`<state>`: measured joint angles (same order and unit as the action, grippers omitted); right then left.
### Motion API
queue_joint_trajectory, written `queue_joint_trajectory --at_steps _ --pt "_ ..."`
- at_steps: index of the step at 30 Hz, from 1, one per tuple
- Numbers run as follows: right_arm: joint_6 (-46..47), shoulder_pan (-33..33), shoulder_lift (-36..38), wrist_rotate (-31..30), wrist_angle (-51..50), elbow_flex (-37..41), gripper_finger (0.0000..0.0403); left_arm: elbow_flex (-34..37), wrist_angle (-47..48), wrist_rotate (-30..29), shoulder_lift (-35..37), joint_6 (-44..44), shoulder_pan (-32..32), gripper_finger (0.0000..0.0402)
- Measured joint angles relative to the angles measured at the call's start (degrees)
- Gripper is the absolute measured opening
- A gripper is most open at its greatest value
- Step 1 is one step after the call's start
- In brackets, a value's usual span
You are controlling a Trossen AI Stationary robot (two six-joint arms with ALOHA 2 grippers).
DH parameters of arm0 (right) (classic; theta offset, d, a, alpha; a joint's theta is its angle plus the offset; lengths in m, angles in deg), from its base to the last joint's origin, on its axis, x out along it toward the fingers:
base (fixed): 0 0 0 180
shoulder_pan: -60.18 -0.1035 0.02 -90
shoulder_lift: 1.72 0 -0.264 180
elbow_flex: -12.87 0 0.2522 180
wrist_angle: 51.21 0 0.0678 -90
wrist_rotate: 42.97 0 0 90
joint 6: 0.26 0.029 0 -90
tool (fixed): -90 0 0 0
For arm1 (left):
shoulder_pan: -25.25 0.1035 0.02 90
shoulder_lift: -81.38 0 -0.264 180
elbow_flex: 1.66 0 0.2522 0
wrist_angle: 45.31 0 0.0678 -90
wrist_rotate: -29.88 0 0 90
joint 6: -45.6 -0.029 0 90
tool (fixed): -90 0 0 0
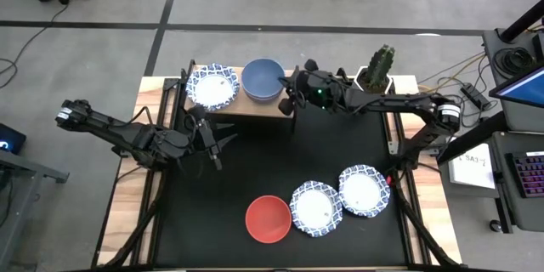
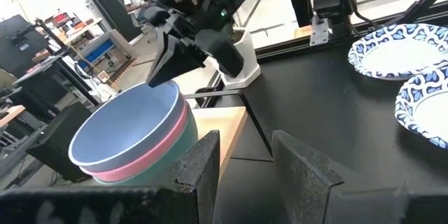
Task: Place and stack bowls onto a shelf
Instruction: Stack the blue bowl on top of the pink bowl on the shelf, then stack the white patterned bowl on top of the white patterned bowl on the shelf
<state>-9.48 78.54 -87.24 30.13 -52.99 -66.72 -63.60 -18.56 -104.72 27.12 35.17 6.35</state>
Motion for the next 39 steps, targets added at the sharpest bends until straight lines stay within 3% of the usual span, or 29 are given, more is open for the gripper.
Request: queue_joint_trajectory --at_steps 4,9,16,18,24,27,32,39 --pt "-0.36 0.06 0.87 0.41 0.21 0.51 0.0009 0.0 0.02 0.02 0.0 0.31 -0.01 0.0115" --pt "-1.13 -2.11 7.28 2.45 -1.47 0.25 0.0009 0.0 0.0 0.06 -0.88 2.96 0.0 0.0115" --pt "-0.03 -10.52 17.97 9.55 -10.71 6.96 0.0009 0.0 1.73 1.07 -5.59 14.87 -0.17 0.0115" --pt "0.66 -13.5 20.79 9.92 -11.68 10.16 0.0009 0.0 2.42 5.06 -7.63 19.76 -0.17 0.0115" --pt "2.48 -20.49 27.04 9.83 -11.13 20.74 0.0009 -0.02 2.01 24.22 -13.7 34.66 -0.38 0.0115" --pt "3.65 -23.07 29.1 10.0 -9.61 24.21 0.0009 -0.9 2.09 30.41 -16.99 41.02 -1.29 0.0115" --pt "5.85 -25.67 29.58 9.84 -10.89 25.67 0.0009 -4.25 3.78 34.75 -22.05 44.77 -3.93 0.0115" --pt "6.53 -28.85 27.7 10.05 -15.17 23.93 0.0023 -11.58 8.42 34.69 -28.14 42.92 -6.22 0.0115"
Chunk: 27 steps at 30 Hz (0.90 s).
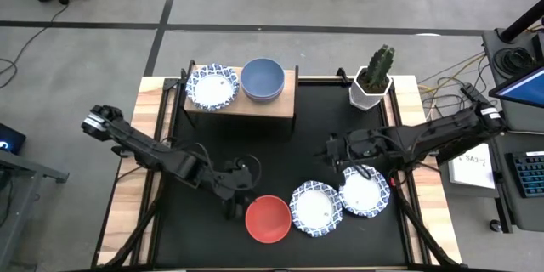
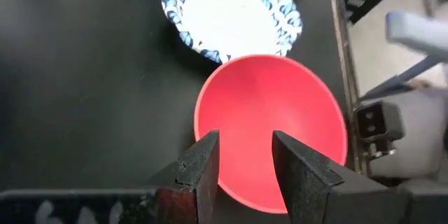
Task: Place and stack bowls onto a shelf
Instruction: Stack the white patterned bowl on top of the white patterned bowl on the shelf
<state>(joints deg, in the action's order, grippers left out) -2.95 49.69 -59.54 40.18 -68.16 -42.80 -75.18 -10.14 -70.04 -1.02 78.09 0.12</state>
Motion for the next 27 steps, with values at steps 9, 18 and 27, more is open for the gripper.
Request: queue_joint_trajectory --at_steps 9,18,27 --pt "14.24 -0.62 -6.92 7.09 -7.25 -0.05 0.0134 -5.19 7.14 -3.38 -4.36 -4.55 -0.06 0.0115" --pt "22.25 -1.01 -21.15 17.35 -13.52 0.17 0.0184 -5.56 7.6 -7.3 -4.41 -8.13 0.07 0.0115" --pt "22.48 -0.86 -24.49 15.7 -12.91 -0.13 0.0094 -5.43 6.83 -14.01 -4.41 -8.58 0.15 0.0115"
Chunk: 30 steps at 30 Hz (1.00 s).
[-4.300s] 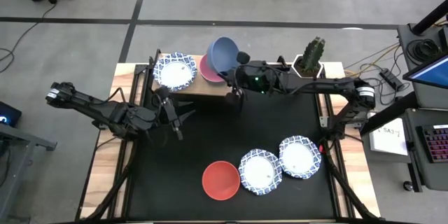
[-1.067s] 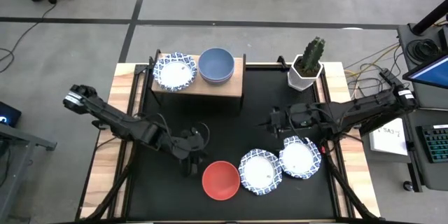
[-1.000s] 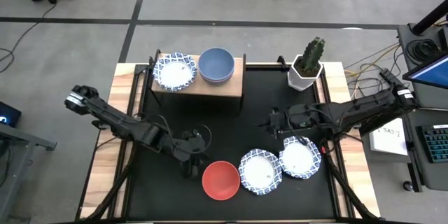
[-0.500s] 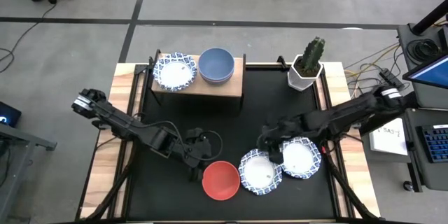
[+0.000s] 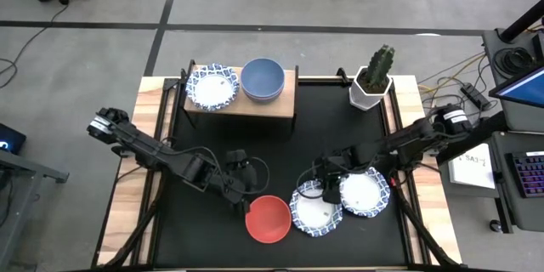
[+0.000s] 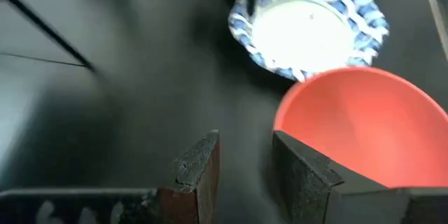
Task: Place and stack bowls onto a shelf
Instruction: Stack the white patterned bowl on top of the white patterned bowl on the shelf
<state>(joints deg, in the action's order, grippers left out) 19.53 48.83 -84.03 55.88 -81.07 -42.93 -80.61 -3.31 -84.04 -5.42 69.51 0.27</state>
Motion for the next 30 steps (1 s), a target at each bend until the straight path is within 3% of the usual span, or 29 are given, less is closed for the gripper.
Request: queue_joint_trajectory --at_steps 4,8,17,26,30 --pt "-1.26 0.0 2.47 -1.71 -1.43 -1.19 0.0021 0.03 -2.27 -1.68 0.0 -1.05 0.65 0.0123" --pt "-2.77 0.0 6.09 -6.37 -6.04 -4.17 0.0013 0.04 -6.84 -1.76 -0.09 -4.73 1.93 0.015" --pt "-11.84 -0.42 9.47 -25.62 -12.11 -13.6 0.0012 0.15 -17.99 -3.66 -2.3 -11.4 5.98 0.0204" --pt "-21.8 -0.76 9.12 -29.31 -12.0 -19.83 0.0012 0.2 -19.05 -4.15 -5.93 -8.97 8.27 0.0196" --pt "-23.76 -0.76 8.75 -29.9 -11.86 -20.57 0.0013 0.2 -19.16 -4.66 -6.45 -8.31 8.24 0.0162"
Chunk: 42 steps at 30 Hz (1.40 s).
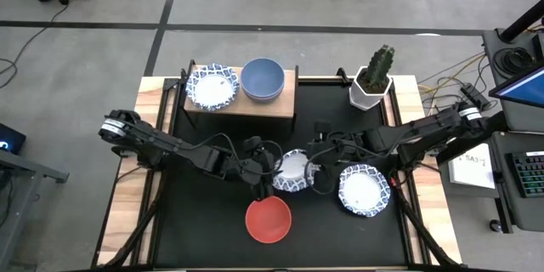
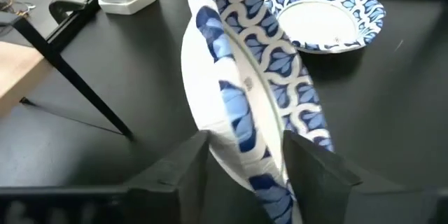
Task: Place and stack bowls onto a shelf
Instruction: Stack the white patterned bowl on top of the white patterned bowl on the shelf
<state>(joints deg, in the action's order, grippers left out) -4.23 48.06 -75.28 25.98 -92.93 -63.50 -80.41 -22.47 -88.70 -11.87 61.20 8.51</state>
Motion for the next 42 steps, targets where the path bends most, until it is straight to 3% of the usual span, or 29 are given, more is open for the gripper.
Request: queue_joint_trajectory --at_steps 7,14,19,26,34,42 --pt "-0.15 0.0 -0.99 0.45 3.32 0.55 0.0049 0.04 -0.03 -0.83 0.39 1.89 0.07 0.0015" --pt "-3.73 0.02 0.06 0.34 6.83 -1.52 0.0135 0.02 0.57 -1.0 2.32 5.14 0.11 0.0003" --pt "-9.44 0.04 2.03 0.01 8.72 -3.61 0.017 0.02 6.1 -3.15 5.96 6.79 0.03 0.0001" --pt "-15.29 1.29 7.47 1.29 13.38 -3.67 0.0176 0.02 15.47 -7.86 14.62 8.59 0.09 0.0" --pt "-12.25 3.56 10.57 5.06 13.37 -3.43 0.0176 0.02 21.16 -12.26 30.49 4.94 0.93 0.0" --pt "-8.9 3.54 7.73 5.21 14.19 -3.15 0.0176 0.07 27.25 -14.64 44.83 2.06 8.83 0.0"
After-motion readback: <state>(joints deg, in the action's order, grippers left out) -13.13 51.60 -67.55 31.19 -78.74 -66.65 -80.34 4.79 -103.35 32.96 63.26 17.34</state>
